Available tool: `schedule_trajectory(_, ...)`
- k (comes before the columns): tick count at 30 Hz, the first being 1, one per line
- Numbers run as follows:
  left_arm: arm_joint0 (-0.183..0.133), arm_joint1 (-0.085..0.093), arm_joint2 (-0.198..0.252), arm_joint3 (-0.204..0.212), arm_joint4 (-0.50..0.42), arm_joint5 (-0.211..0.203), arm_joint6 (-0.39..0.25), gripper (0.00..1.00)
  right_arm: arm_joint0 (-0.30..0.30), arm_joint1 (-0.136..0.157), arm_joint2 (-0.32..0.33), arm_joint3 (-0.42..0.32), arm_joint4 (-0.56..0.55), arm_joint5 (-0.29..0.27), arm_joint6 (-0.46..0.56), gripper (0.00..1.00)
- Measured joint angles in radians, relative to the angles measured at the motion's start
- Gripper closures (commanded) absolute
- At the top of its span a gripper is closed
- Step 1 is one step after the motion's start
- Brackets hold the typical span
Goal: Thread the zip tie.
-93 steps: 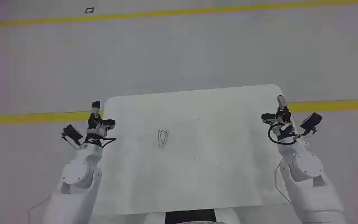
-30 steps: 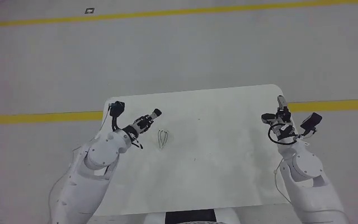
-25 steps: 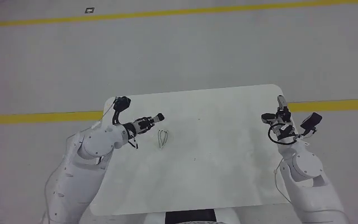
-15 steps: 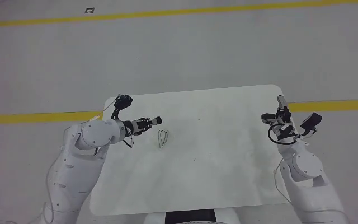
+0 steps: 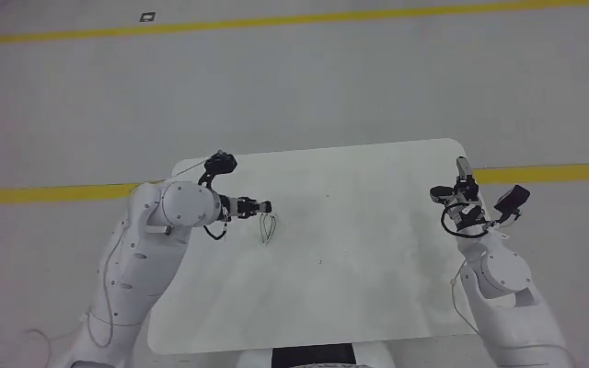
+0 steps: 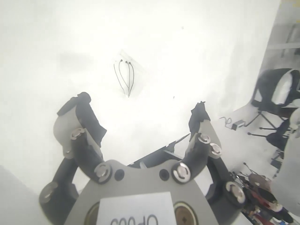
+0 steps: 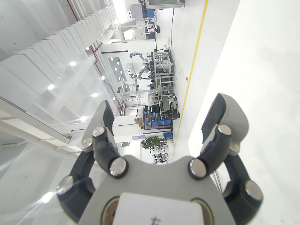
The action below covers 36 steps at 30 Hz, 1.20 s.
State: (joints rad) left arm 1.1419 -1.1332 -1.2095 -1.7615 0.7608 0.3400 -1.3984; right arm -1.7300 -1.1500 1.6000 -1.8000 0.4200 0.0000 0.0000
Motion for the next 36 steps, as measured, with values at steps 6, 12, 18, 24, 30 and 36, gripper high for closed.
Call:
schedule_trajectory(6,-0.048,-0.048,0.102,0.095,0.111,0.0,0.009,0.0,0.0,0.0,0.0,0.0,0.0,0.0,0.0,0.0)
schedule_trajectory(12,-0.047,-0.047,0.1,0.093,0.109,0.0,0.008,0.0,0.0,0.0,0.0,0.0,0.0,0.0,0.0,0.0)
schedule_trajectory(18,-0.056,-0.045,0.134,0.106,0.099,-0.003,0.008,0.0,0.0,0.0,0.0,0.0,0.0,0.0,0.0,0.0)
schedule_trajectory(24,-0.142,-0.051,0.236,0.197,0.137,0.0,0.008,0.0,0.0,0.0,0.0,0.0,0.0,0.0,0.0,0.0)
schedule_trajectory(30,-0.23,-0.072,0.347,0.265,0.142,0.0,0.008,0.0,0.0,0.0,0.0,0.0,0.0,0.0,0.0,0.0)
schedule_trajectory(36,-0.254,-0.079,0.355,0.309,0.147,0.0,0.008,0.0,0.0,0.0,0.0,0.0,0.0,0.0,0.0,0.0)
